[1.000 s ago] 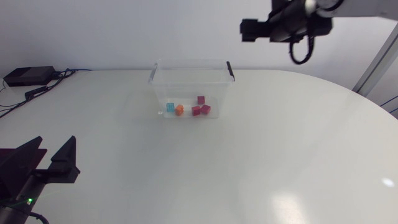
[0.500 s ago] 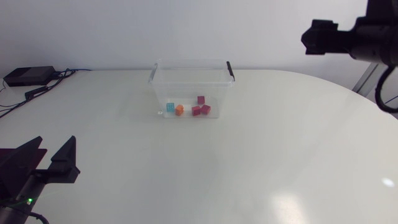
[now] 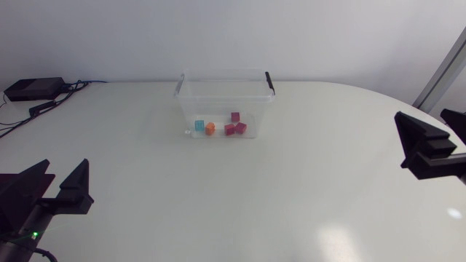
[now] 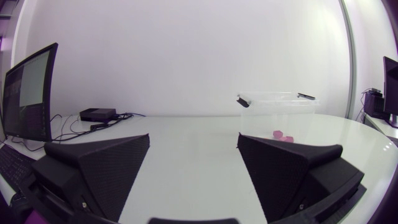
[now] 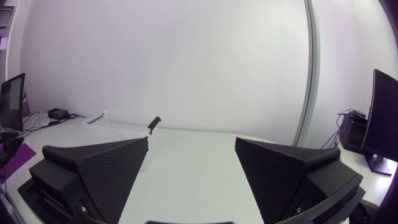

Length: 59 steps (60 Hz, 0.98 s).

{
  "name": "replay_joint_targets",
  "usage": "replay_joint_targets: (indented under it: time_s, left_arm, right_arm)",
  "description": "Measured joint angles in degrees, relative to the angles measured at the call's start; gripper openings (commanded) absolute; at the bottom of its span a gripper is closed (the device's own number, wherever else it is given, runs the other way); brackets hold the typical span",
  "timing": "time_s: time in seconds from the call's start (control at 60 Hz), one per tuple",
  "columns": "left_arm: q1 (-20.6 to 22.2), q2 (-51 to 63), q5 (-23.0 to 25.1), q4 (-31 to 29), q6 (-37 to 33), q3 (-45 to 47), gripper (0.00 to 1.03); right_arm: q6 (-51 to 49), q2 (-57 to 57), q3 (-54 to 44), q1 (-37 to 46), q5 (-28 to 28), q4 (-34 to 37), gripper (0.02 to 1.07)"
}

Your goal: Place the duplo bricks in the container

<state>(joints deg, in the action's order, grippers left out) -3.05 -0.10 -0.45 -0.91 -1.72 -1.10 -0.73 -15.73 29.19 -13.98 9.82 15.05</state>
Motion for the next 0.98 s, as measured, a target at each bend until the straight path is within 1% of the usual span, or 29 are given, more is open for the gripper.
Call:
replay_joint_targets:
  time_s: [0.217,0.883,0.983]
  left_arm:
    - [0.22,0.02,0.00,0.00,0.00,0.00,0.99]
    - [2.49,0.02,0.04,0.00,0.26,0.00,0.99]
    - [2.60,0.02,0.04,0.00,0.26,0.00,0.99]
  right_arm:
    - [0.00,4.07,-6.58,2.89,-2.10,-2.27,1.03]
    - [0.26,14.45,-26.25,12.83,-8.96,-13.51,1.03]
    - [0.28,15.19,-28.00,13.62,-9.51,-13.99,1.03]
